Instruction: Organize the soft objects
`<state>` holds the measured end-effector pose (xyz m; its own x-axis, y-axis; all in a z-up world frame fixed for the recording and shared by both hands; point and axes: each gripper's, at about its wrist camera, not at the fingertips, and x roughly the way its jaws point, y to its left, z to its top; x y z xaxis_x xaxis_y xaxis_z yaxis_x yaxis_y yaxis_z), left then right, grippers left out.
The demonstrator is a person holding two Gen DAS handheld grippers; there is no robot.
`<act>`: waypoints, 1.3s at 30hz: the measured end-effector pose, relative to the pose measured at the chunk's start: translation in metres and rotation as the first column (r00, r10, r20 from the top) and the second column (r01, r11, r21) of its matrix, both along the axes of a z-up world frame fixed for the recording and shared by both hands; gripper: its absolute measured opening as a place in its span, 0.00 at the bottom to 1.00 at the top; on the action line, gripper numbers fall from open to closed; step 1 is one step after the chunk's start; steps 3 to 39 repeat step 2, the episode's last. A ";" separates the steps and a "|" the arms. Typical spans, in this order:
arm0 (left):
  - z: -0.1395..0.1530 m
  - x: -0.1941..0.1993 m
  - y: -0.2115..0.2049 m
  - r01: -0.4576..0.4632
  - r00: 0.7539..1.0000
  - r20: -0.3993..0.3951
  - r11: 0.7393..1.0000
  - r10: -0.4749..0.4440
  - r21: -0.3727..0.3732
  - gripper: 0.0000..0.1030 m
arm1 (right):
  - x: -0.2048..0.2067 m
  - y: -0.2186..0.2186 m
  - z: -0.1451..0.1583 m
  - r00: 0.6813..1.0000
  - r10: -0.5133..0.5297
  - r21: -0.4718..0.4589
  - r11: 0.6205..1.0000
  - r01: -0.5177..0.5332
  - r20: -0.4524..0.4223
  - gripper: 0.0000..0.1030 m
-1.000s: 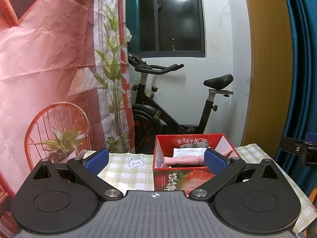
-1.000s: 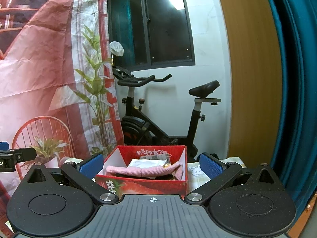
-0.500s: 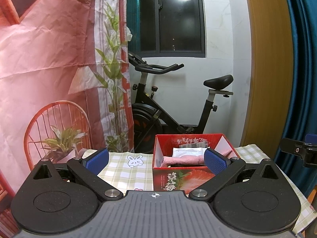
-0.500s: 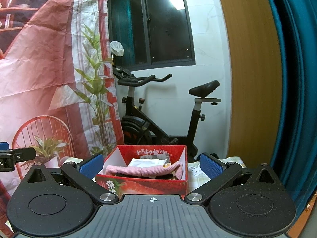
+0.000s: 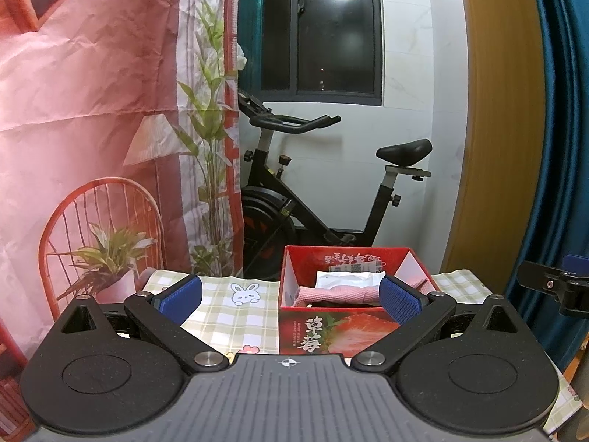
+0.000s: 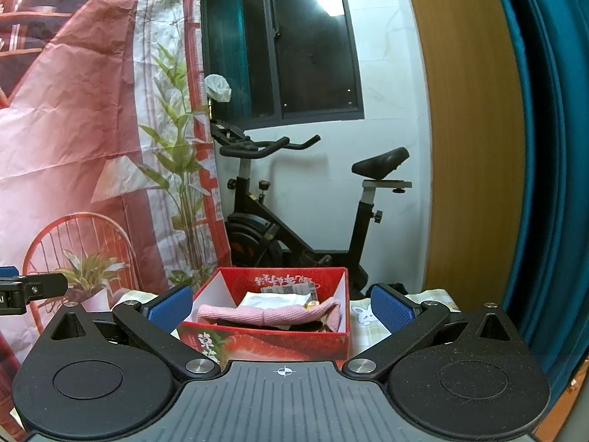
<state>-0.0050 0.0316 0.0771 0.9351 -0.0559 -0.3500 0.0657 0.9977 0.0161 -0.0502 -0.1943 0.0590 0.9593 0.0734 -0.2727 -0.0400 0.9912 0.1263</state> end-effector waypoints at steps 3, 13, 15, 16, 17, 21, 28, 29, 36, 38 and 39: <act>0.000 0.001 -0.001 -0.002 1.000 -0.002 1.000 0.002 0.001 1.00 | 0.000 0.000 0.000 1.000 0.000 -0.001 1.000 0.000 0.000 1.00; 0.000 0.001 -0.001 -0.002 1.000 -0.002 1.000 0.002 0.001 1.00 | 0.000 0.000 0.000 1.000 0.000 -0.001 1.000 0.000 0.000 1.00; 0.000 0.001 -0.001 -0.002 1.000 -0.002 1.000 0.002 0.001 1.00 | 0.000 0.000 0.000 1.000 0.000 -0.001 1.000 0.000 0.000 1.00; 0.000 0.001 -0.001 -0.002 1.000 -0.002 1.000 0.002 0.001 1.00 | 0.000 0.000 0.000 1.000 0.000 -0.001 1.000 0.000 0.000 1.00; 0.000 0.001 -0.001 -0.002 1.000 -0.002 1.000 0.002 0.001 1.00 | 0.000 0.000 0.000 1.000 0.000 -0.001 1.000 0.000 0.000 1.00; 0.000 0.001 -0.001 -0.002 1.000 -0.002 1.000 0.002 0.001 1.00 | 0.000 0.000 0.000 1.000 0.000 -0.001 1.000 0.000 0.000 1.00; 0.000 0.001 -0.001 -0.002 1.000 -0.002 1.000 0.002 0.001 1.00 | 0.000 0.000 0.000 1.000 0.000 -0.001 1.000 0.000 0.000 1.00; 0.000 0.001 -0.001 -0.002 1.000 -0.002 1.000 0.002 0.001 1.00 | 0.000 0.000 0.000 1.000 0.000 -0.001 1.000 0.000 0.000 1.00; 0.000 0.001 -0.001 -0.002 1.000 -0.002 1.000 0.002 0.001 1.00 | 0.000 0.000 0.000 1.000 0.000 -0.001 1.000 0.000 0.000 1.00; 0.000 0.001 -0.001 -0.002 1.000 -0.002 1.000 0.002 0.001 1.00 | 0.000 0.000 0.000 1.000 0.000 -0.001 1.000 0.000 0.000 1.00; 0.000 0.001 -0.001 -0.002 1.000 -0.002 1.000 0.002 0.001 1.00 | 0.000 0.000 0.000 1.000 0.000 -0.001 1.000 0.000 0.000 1.00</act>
